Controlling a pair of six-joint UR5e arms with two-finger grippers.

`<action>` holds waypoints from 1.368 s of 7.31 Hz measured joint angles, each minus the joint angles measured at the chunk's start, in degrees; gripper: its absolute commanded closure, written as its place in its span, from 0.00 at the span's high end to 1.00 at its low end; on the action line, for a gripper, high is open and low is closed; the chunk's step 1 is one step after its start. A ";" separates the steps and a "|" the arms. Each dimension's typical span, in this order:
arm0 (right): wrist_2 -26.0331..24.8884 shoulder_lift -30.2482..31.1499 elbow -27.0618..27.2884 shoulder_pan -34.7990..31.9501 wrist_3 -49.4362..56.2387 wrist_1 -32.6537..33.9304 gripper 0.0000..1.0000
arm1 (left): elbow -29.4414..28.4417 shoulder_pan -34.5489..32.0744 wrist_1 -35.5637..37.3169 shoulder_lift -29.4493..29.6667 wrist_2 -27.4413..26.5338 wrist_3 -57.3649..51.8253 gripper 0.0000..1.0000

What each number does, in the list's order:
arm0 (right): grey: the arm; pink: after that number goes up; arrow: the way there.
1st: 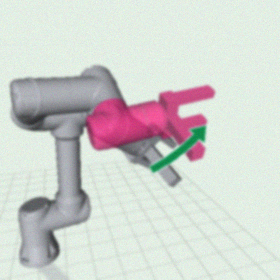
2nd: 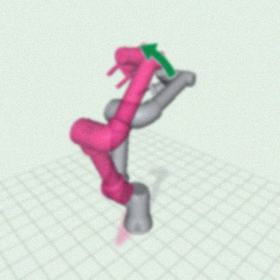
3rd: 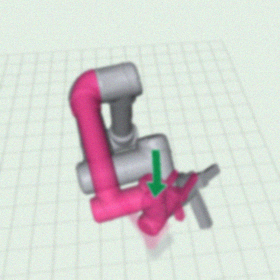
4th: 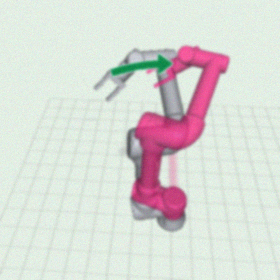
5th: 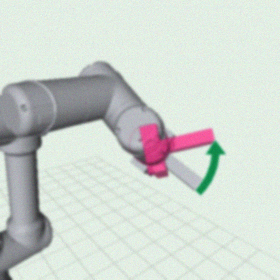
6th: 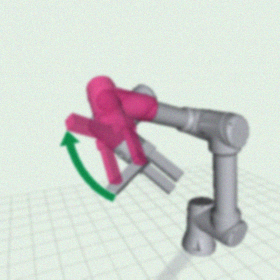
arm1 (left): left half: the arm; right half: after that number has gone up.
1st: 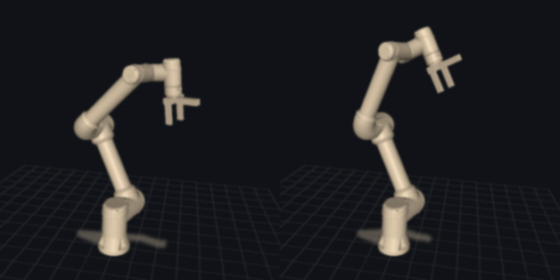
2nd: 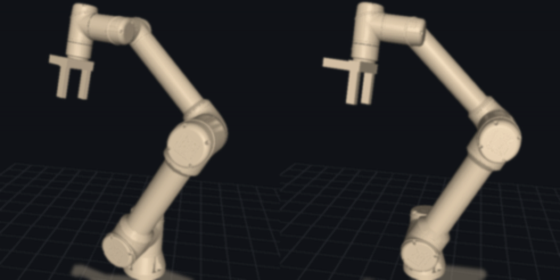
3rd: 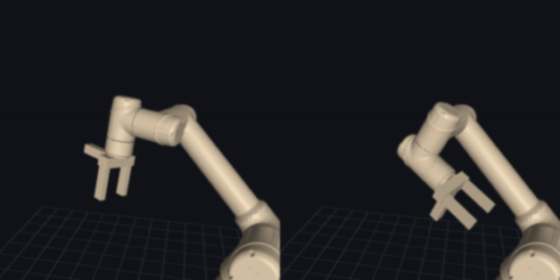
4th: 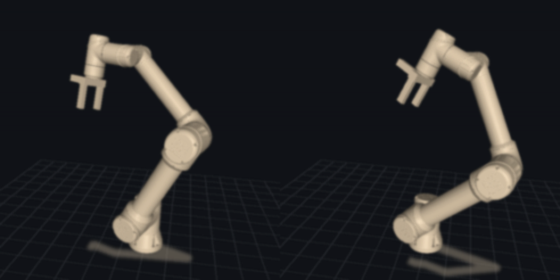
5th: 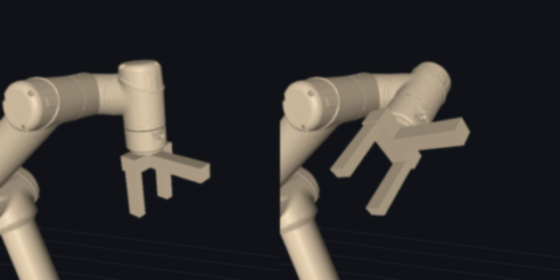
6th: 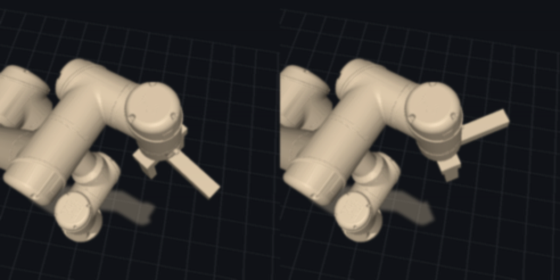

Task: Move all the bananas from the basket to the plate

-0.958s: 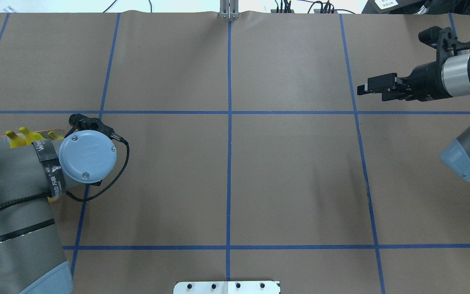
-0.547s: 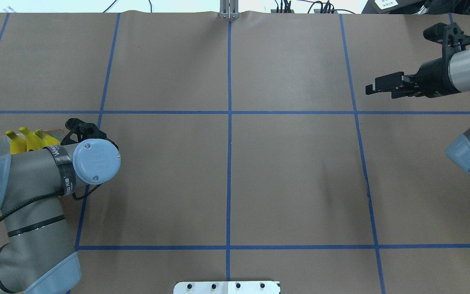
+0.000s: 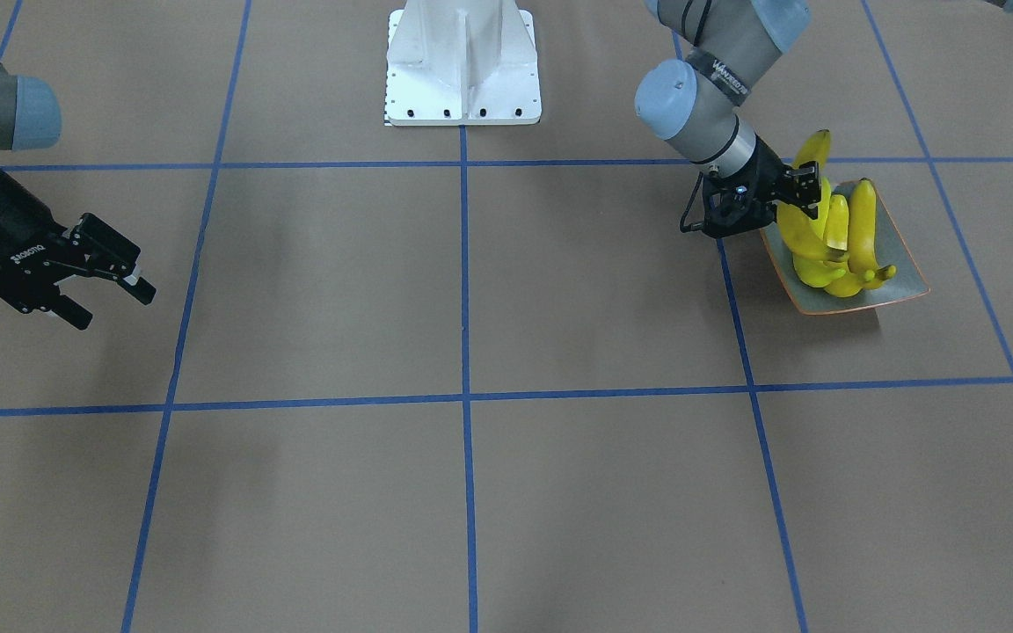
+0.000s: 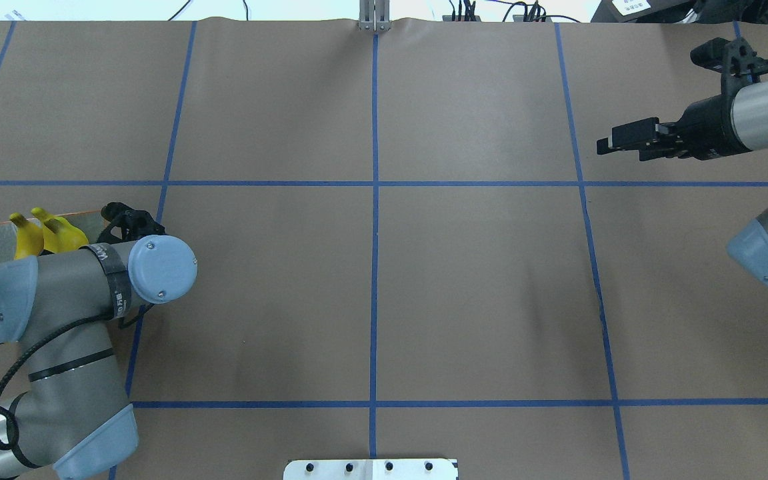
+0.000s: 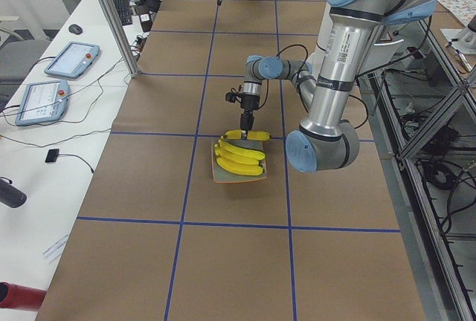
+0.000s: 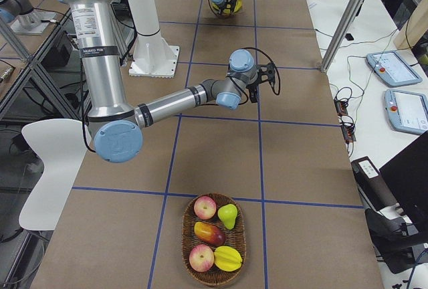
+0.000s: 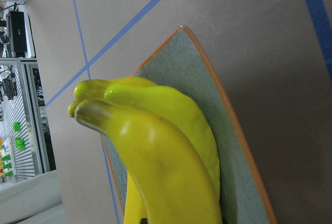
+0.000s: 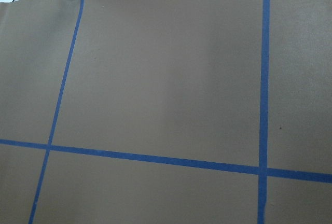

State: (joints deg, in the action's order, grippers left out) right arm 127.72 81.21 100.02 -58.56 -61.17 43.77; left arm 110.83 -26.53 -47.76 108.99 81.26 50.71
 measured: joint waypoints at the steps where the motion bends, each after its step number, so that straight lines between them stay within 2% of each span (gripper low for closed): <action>1: -0.01 -0.02 0.00 0.02 0.00 0.00 1.00 | -0.59 0.07 -0.04 -0.08 -0.08 0.02 0.00; 3: -0.01 -0.07 0.13 0.02 -0.02 0.00 1.00 | -1.01 0.31 -0.33 -0.13 -0.13 0.08 0.00; 4: -0.02 -0.07 0.20 0.02 -0.04 0.00 1.00 | -1.03 0.44 -1.08 -0.34 -0.16 0.08 0.51; 5: -0.02 -0.04 0.29 0.01 -0.04 0.00 1.00 | -1.08 0.51 -1.89 -0.67 -0.19 0.07 0.86; 6: -0.01 -0.01 0.39 -0.03 -0.11 -0.02 1.00 | -1.11 0.56 -2.31 -0.86 -0.21 0.03 0.99; 10: -0.02 -0.27 0.65 -0.07 -0.56 0.00 1.00 | -0.49 0.27 -2.60 -0.46 -0.26 -1.09 0.99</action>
State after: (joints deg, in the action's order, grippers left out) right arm 127.70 80.94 100.67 -58.62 -61.73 43.77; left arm 110.35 -26.26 -50.36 108.53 80.99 49.62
